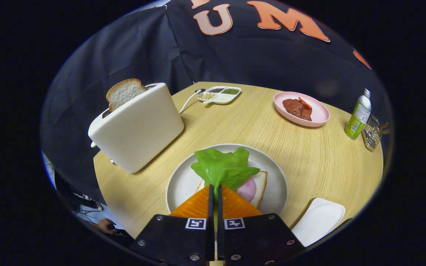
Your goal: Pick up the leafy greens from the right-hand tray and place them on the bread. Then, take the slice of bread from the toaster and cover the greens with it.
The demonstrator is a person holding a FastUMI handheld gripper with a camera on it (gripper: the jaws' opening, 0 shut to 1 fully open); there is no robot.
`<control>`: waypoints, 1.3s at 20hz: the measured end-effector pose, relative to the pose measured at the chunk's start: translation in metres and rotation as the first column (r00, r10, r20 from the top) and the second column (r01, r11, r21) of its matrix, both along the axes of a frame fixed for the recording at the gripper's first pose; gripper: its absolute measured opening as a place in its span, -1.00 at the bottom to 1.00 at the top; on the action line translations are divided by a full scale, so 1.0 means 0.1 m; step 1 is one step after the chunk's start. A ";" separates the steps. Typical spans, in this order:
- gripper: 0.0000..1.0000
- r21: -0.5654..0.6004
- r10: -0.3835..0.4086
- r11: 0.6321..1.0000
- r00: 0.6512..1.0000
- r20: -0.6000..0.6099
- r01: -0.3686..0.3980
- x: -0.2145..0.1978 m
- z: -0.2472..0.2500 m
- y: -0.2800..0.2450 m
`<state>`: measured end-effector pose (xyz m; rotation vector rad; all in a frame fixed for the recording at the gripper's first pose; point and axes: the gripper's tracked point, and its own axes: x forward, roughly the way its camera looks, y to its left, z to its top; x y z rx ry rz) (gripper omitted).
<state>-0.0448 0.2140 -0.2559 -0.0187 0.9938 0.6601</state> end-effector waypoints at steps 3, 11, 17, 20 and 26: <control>-0.92 -0.034 -0.004 0.999 1.000 0.017 0.005 0.03 -0.06 -0.05; -0.63 -0.092 -0.023 0.995 0.999 0.030 0.025 0.11 -0.20 -0.13; -0.40 -0.119 -0.058 0.991 0.997 0.055 0.064 0.26 -0.03 -0.17; -0.13 -0.120 -0.080 0.989 0.995 0.052 0.086 0.35 0.09 -0.15; 0.39 -0.088 -0.073 0.993 0.995 0.062 0.078 0.47 0.56 0.09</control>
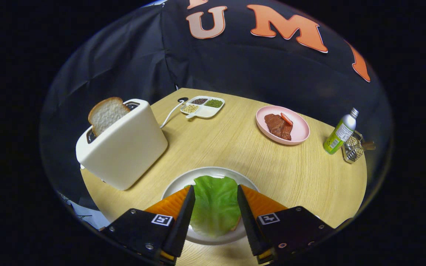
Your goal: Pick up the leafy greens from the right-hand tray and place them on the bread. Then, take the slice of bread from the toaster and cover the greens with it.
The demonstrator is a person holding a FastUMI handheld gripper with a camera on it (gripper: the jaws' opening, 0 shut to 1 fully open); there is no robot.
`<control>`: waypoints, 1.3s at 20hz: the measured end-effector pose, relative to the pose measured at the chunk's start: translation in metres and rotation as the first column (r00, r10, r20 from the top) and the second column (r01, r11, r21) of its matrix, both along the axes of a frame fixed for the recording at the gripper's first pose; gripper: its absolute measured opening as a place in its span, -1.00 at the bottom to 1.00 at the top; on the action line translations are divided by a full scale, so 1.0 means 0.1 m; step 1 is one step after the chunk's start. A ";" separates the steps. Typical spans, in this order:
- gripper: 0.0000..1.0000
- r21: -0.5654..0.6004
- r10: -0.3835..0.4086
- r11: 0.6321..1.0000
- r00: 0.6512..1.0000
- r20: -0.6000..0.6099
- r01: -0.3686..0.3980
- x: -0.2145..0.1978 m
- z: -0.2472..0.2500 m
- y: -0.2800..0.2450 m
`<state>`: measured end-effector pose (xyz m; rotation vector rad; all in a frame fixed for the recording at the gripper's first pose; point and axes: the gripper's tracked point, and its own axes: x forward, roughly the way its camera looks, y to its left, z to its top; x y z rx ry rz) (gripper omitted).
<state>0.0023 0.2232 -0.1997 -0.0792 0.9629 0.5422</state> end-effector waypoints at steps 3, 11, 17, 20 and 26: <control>0.51 -0.001 0.002 1.000 1.000 0.005 -0.002 0.03 0.26 0.16; 0.53 0.135 0.035 0.990 0.998 -0.057 -0.027 0.14 0.95 0.96; 0.58 0.188 0.092 0.980 0.991 -0.096 -0.073 0.12 1.28 1.61; 0.58 0.202 0.125 0.975 0.984 -0.130 -0.097 0.06 1.34 1.90; 0.58 0.168 0.155 0.977 0.977 -0.150 -0.129 0.00 1.34 2.26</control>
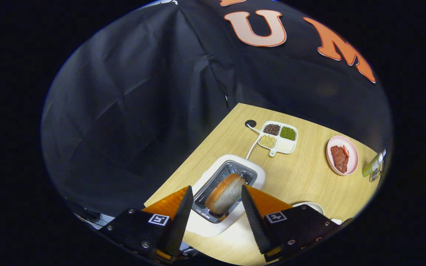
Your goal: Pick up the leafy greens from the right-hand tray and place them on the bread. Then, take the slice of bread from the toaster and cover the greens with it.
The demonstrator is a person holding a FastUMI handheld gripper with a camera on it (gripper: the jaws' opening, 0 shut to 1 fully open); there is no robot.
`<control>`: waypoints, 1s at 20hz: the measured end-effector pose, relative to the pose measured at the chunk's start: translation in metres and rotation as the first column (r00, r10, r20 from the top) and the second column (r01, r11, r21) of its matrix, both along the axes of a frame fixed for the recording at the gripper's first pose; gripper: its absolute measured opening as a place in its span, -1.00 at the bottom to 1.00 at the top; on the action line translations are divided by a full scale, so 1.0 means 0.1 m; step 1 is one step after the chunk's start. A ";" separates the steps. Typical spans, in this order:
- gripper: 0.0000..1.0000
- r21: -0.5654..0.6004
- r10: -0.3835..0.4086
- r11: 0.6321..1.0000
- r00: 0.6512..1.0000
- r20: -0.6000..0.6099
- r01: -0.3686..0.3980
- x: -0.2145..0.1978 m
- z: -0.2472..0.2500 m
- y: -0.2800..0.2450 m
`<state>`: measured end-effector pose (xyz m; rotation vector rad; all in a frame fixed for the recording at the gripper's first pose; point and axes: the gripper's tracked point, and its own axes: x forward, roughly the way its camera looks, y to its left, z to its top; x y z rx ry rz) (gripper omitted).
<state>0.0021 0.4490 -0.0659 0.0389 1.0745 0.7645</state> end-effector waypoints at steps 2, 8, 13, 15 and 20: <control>0.58 -0.021 -0.003 1.000 1.000 -0.008 0.002 0.02 -0.06 0.06; 0.51 -0.089 -0.015 0.996 0.996 -0.091 0.007 0.03 -0.37 0.10; 0.29 -0.084 -0.007 0.996 0.986 -0.168 -0.007 -0.02 -0.58 0.14; 0.12 -0.059 -0.014 0.998 0.982 -0.189 0.003 -0.03 -0.59 0.14; -0.38 0.008 -0.048 0.999 0.977 -0.210 0.051 0.06 -0.55 0.00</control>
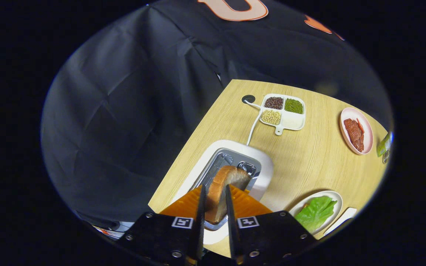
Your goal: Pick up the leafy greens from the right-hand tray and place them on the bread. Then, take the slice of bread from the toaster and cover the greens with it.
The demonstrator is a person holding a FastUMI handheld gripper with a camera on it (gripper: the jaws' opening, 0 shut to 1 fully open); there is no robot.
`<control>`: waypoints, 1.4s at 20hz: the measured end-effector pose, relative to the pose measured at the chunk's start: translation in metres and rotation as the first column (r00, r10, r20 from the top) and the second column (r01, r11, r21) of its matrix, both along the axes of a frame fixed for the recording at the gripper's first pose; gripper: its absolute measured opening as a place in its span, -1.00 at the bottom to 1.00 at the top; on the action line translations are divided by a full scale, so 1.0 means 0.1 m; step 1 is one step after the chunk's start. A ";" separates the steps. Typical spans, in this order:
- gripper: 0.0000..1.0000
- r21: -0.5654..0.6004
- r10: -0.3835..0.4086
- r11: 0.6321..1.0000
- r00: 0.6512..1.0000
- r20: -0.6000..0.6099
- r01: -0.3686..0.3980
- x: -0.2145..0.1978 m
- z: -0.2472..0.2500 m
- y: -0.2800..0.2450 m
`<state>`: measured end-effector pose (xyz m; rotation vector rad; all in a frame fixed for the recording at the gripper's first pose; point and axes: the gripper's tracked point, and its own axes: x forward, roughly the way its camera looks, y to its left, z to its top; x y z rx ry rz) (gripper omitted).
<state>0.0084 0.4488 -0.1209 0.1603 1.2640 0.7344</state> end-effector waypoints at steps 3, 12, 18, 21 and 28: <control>-0.72 0.040 -0.023 0.999 1.000 0.013 0.022 0.04 0.05 -0.08; -0.80 0.180 -0.052 0.983 0.996 0.066 0.039 0.10 0.42 -0.33; -0.80 0.268 -0.068 0.963 0.992 0.110 0.037 0.00 0.68 -0.65; -0.80 0.297 -0.079 0.954 0.987 0.137 0.035 -0.05 0.77 -0.81; -0.80 0.303 -0.116 0.951 0.979 0.167 0.061 -0.08 0.67 -1.28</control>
